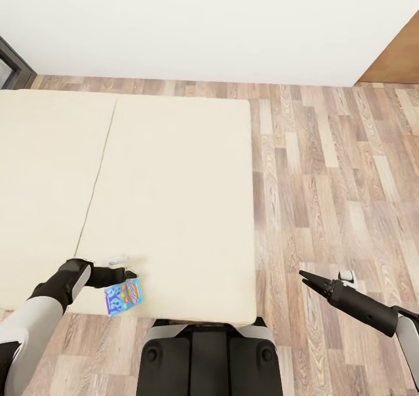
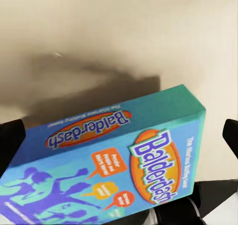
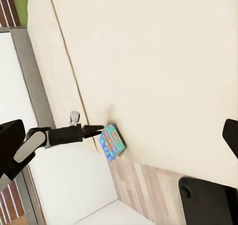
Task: Put all the toys in the child's room - the three board games (two on the bed and one on the table), the two jigsaw puzzles on the table, and the tennis ball on the table - inside the toy box on the table in the child's room.
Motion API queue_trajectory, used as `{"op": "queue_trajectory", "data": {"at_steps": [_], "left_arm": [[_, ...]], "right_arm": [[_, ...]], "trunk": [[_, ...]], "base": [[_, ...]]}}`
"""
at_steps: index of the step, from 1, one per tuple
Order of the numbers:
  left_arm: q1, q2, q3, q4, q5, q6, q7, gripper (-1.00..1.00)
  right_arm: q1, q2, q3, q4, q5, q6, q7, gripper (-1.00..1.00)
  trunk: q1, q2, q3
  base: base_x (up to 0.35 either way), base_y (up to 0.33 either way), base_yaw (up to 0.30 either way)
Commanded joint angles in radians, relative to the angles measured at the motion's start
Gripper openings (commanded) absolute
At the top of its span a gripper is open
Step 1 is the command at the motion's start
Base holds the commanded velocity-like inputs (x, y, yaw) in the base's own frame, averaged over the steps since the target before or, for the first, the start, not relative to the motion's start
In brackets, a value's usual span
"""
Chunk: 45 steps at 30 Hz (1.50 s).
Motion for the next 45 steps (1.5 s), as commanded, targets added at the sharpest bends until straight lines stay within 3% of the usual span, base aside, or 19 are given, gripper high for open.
{"op": "queue_trajectory", "data": {"at_steps": [1,18,31,45], "left_arm": [[0.0,0.002,0.005,-0.001,0.002,0.008,-0.002,1.0],[0.001,0.081,0.007,-0.001,0.009,0.01,-0.072,1.0],[0.003,0.099,0.005,0.007,0.007,0.015,-0.078,1.0],[0.003,0.079,0.002,0.124,0.001,0.005,-0.063,1.0]], "right_arm": [[0.0,0.0,-0.001,0.0,0.002,0.004,0.004,1.0],[0.0,0.0,0.0,0.001,0.003,0.004,0.004,1.0],[0.0,0.001,0.0,0.001,0.003,0.004,0.004,1.0],[0.0,-0.001,0.0,0.001,0.004,0.005,0.007,1.0]], "trunk": [[0.0,-0.002,-0.001],[0.0,-0.002,-0.001],[0.0,-0.002,-0.001],[0.0,-0.002,-0.001]], "base": [[-0.125,0.119,0.0],[-0.022,0.018,0.0],[0.0,0.0,0.0],[0.0,0.0,0.0]]}}
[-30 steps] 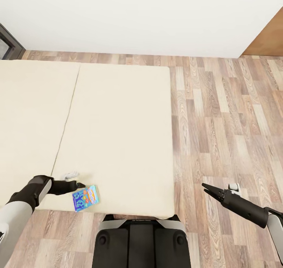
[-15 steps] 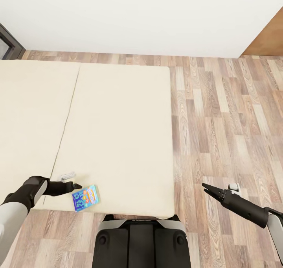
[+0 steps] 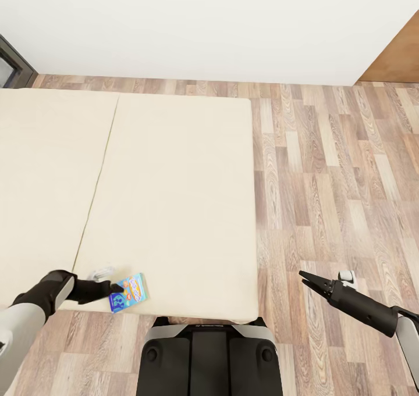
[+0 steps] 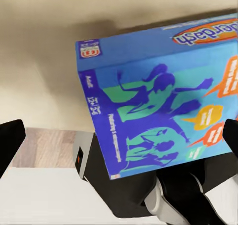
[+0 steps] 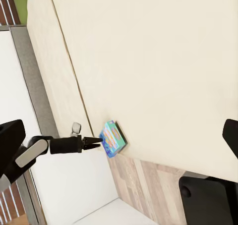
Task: Put all the toys in the child's room - the three board games (two on the bed and one on the table), the two jigsaw puzzles on the table, and the tennis ball on the table - inside the toy box on the table in the child's room.
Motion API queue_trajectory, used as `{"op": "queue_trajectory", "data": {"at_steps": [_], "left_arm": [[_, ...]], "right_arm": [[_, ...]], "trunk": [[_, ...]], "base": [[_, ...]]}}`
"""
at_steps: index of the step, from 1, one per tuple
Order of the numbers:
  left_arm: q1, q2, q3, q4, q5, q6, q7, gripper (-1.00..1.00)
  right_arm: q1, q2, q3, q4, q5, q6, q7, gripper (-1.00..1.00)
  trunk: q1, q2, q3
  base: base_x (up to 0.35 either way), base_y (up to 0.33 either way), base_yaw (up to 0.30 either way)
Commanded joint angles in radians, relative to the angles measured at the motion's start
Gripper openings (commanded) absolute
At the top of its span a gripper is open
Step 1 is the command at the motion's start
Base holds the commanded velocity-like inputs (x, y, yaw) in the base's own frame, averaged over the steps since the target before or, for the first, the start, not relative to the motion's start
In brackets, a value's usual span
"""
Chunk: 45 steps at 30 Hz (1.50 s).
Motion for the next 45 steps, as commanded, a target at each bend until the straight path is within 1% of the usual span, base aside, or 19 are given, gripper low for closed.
{"op": "queue_trajectory", "data": {"at_steps": [1,8,13,23,40,45], "left_arm": [[0.0,-0.002,0.006,0.002,0.001,0.008,-0.001,1.0],[0.0,-0.016,0.005,0.009,0.0,0.004,-0.002,1.0],[0.0,-0.02,0.004,0.01,0.001,-0.009,-0.004,1.0],[0.0,-0.021,0.004,0.01,0.002,-0.033,-0.005,1.0],[0.0,-0.02,0.003,0.008,0.002,-0.039,-0.005,1.0],[0.0,-0.021,0.003,0.008,0.001,-0.062,-0.005,1.0]], "right_arm": [[0.0,0.0,-0.001,0.0,0.002,0.004,0.004,1.0],[-0.001,0.0,-0.001,0.0,0.002,0.006,0.004,1.0],[-0.002,0.0,-0.001,0.0,0.002,0.007,0.004,1.0],[-0.002,0.0,-0.001,0.0,0.003,0.008,0.004,1.0],[-0.002,0.0,-0.001,-0.002,0.001,0.009,0.006,1.0],[-0.002,0.0,-0.001,-0.002,0.001,0.01,0.006,1.0]], "trunk": [[0.001,-0.001,-0.001],[0.001,-0.001,-0.001],[0.001,-0.001,-0.001],[0.001,-0.001,-0.001],[0.001,-0.001,-0.001],[0.001,-0.001,-0.003]], "base": [[0.0,0.0,0.0],[0.0,0.0,0.0],[0.0,0.0,0.0],[0.0,0.0,0.0],[0.0,0.0,0.0],[0.0,0.0,0.0]]}}
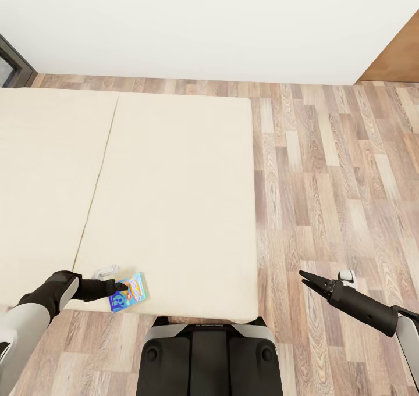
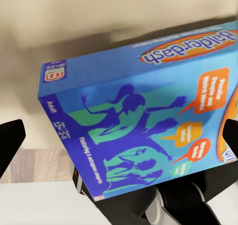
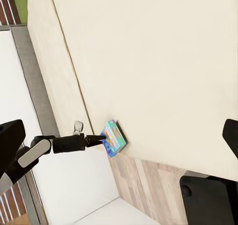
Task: Put all the toys in the child's room - the three board games (two on the bed and one on the table), the two jigsaw puzzles on the table, and the tennis ball on the table - inside the toy box on the table in the child's room.
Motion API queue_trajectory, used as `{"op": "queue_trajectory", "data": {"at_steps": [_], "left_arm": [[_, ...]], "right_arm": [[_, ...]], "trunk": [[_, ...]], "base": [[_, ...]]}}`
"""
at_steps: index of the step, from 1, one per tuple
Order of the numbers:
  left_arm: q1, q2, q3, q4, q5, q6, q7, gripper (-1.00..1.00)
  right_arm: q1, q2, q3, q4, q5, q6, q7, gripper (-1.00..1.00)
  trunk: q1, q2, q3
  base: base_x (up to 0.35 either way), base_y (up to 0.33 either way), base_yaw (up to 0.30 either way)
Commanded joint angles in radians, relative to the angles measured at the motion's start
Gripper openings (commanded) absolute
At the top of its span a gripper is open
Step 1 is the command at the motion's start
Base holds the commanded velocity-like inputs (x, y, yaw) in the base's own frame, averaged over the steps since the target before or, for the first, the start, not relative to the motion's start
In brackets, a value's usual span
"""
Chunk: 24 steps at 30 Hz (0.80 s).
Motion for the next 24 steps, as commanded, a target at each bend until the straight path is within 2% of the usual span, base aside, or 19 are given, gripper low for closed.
{"op": "queue_trajectory", "data": {"at_steps": [1,11,24], "left_arm": [[0.0,0.0,0.006,-0.001,0.001,0.005,-0.002,1.0],[0.0,-0.001,0.006,0.0,0.001,-0.006,-0.002,1.0],[0.0,-0.001,0.006,0.0,0.001,-0.008,-0.002,1.0]], "right_arm": [[0.0,0.0,-0.001,0.0,0.002,0.004,0.004,1.0],[0.0,0.0,-0.001,0.0,0.002,0.006,0.005,1.0],[0.0,0.0,-0.002,-0.001,0.002,0.007,0.006,1.0]], "trunk": [[0.001,-0.002,-0.002],[0.001,-0.002,-0.013],[0.001,-0.002,-0.015]], "base": [[0.0,0.0,0.0],[0.0,0.0,0.0],[0.0,0.0,0.0]]}}
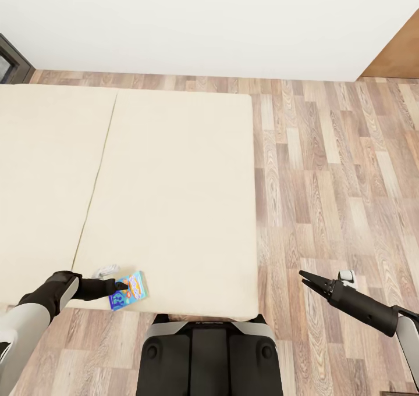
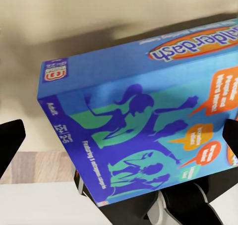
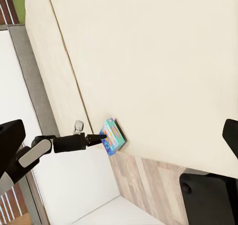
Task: Put all the toys in the child's room - the three board games (two on the bed and one on the table), the two jigsaw puzzles on the table, and the tennis ball on the table - inside the toy box on the table in the child's room.
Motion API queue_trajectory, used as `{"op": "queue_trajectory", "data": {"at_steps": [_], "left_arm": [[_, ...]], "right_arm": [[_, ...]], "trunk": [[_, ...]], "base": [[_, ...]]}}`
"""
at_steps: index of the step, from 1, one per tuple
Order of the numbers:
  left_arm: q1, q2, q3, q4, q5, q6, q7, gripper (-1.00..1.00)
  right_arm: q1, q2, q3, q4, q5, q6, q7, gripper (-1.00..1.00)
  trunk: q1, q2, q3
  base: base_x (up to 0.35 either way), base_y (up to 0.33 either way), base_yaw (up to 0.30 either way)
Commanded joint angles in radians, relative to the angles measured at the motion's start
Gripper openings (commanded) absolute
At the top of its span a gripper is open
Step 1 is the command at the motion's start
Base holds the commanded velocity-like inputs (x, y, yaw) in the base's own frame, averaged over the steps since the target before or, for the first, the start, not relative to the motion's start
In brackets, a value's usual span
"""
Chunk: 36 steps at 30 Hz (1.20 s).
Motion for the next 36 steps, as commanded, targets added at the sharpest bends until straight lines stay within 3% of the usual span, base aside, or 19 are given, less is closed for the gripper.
{"op": "queue_trajectory", "data": {"at_steps": [1,36], "left_arm": [[0.0,0.0,0.006,-0.001,0.001,0.009,-0.002,1.0],[0.0,0.001,0.006,-0.002,0.005,0.007,-0.014,1.0]], "right_arm": [[0.0,0.0,-0.001,0.0,0.002,0.004,0.004,1.0],[0.0,0.0,-0.001,0.0,0.002,0.004,0.005,1.0]], "trunk": [[0.001,-0.001,-0.001],[0.001,-0.001,-0.004]], "base": [[0.0,0.0,0.0],[0.0,-0.066,0.0]]}}
